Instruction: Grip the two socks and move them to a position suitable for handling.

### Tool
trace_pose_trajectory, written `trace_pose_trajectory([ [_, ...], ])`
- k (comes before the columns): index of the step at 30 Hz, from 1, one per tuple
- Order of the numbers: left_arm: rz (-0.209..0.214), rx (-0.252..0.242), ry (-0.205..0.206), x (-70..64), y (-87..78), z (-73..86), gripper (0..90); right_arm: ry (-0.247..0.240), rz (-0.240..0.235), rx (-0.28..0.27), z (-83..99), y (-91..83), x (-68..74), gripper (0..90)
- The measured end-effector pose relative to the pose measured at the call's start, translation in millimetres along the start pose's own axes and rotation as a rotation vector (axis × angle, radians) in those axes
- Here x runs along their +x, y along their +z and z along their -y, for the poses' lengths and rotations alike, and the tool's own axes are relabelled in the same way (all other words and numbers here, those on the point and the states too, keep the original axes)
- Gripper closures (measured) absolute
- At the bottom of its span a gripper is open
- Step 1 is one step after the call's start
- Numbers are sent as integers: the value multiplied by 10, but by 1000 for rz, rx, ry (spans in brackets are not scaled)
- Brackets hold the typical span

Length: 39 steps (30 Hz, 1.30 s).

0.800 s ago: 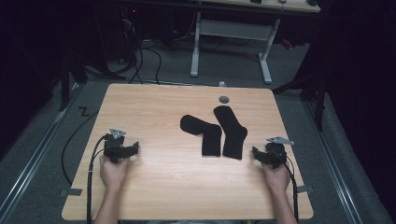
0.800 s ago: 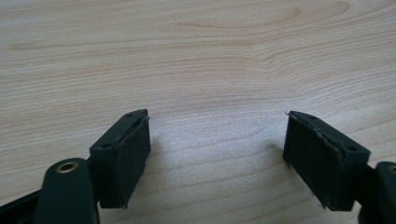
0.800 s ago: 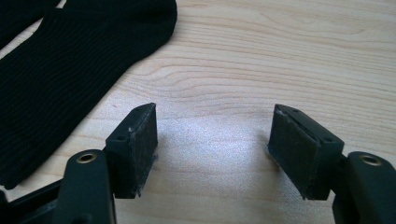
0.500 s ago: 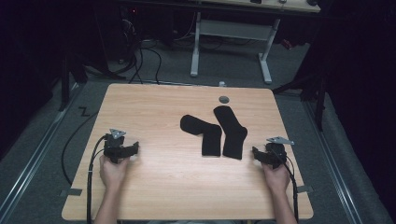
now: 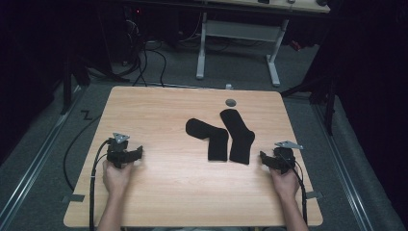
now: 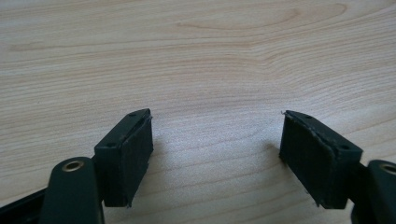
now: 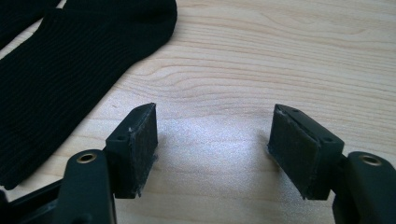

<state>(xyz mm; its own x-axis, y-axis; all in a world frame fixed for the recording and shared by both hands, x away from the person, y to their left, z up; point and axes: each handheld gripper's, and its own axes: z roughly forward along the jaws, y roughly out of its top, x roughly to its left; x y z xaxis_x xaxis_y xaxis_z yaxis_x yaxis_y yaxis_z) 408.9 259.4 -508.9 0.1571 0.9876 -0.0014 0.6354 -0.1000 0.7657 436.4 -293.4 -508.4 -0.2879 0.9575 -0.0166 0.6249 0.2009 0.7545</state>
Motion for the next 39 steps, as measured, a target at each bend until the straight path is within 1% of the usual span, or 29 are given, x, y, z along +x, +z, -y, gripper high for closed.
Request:
trace_pose_trajectory([
  [5,-1,0,0,0,0,0,261,-2,-1,-1,1,-1,2,343],
  [7,-2,0,1,-1,0,0,261,-6,-7,-4,5,-9,11,384],
  [8,-4,1,1,-4,0,-1,260,-16,-13,-6,9,-18,19,421],
  [11,-6,1,-1,-3,0,0,263,-20,-11,-13,14,-21,27,446],
  [13,-6,1,-4,2,1,-2,265,-48,30,-31,19,-35,88,448],
  [14,-6,1,-5,2,1,-3,265,-75,62,-47,20,-43,123,443],
  [15,-6,1,-5,2,1,-3,265,-75,62,-47,20,-43,123,443],
  [16,-6,0,-5,3,3,-4,265,-113,82,-23,-9,-69,190,432],
  [17,-6,0,-5,3,3,-4,265,-113,82,-23,-9,-69,190,432],
  [18,-6,0,-6,4,4,-5,265,-118,60,0,-50,-94,240,420],
  [19,-6,0,-6,4,5,-6,265,-118,60,0,-50,-94,240,420],
  [20,-6,0,-6,5,7,-8,265,-91,-1,-27,-76,-134,286,416],
  [22,-6,0,-7,7,8,-9,267,-83,-78,-66,-104,-174,324,400],
  [23,-6,0,-7,7,8,-9,269,-83,-78,-66,-104,-174,324,400],
  [24,-7,0,-7,9,9,-11,270,-97,-115,-65,-167,-181,397,379],
  [25,-7,0,-7,9,9,-11,272,-97,-115,-65,-167,-181,397,379],
  [26,-7,-1,-8,10,10,-11,272,-119,-126,-63,-204,-175,440,377],
  [27,-8,1,-6,11,8,-11,273,-149,-149,-57,-279,-167,534,377],
  [28,-8,1,-6,11,8,-11,273,-168,-160,-61,-316,-161,577,379],
  [29,-8,1,-6,11,8,-11,273,-168,-160,-61,-316,-161,577,379],
  [30,-8,-1,-9,10,10,-11,274,-185,-194,-66,-386,-152,667,392],
  [31,-8,1,-6,11,8,-11,273,-192,-210,-68,-419,-142,710,401],
  [32,-8,1,-6,11,8,-11,274,-192,-210,-68,-419,-142,710,401],
  [33,-8,1,-6,11,8,-11,274,-198,-231,-72,-472,-110,793,415],
  [34,-8,-1,-9,9,10,-11,274,-203,-238,-69,-495,-87,834,423],
  [35,-8,-1,-9,9,10,-11,274,-203,-238,-69,-495,-87,834,423],
  [36,-9,1,-6,11,8,-11,274,-220,-250,-73,-526,-41,922,446],
  [37,-9,1,-6,11,8,-11,275,-220,-250,-73,-526,-41,922,446],
  [39,-9,3,-5,13,7,-12,275,-238,-256,-64,-546,21,1002,454],
])
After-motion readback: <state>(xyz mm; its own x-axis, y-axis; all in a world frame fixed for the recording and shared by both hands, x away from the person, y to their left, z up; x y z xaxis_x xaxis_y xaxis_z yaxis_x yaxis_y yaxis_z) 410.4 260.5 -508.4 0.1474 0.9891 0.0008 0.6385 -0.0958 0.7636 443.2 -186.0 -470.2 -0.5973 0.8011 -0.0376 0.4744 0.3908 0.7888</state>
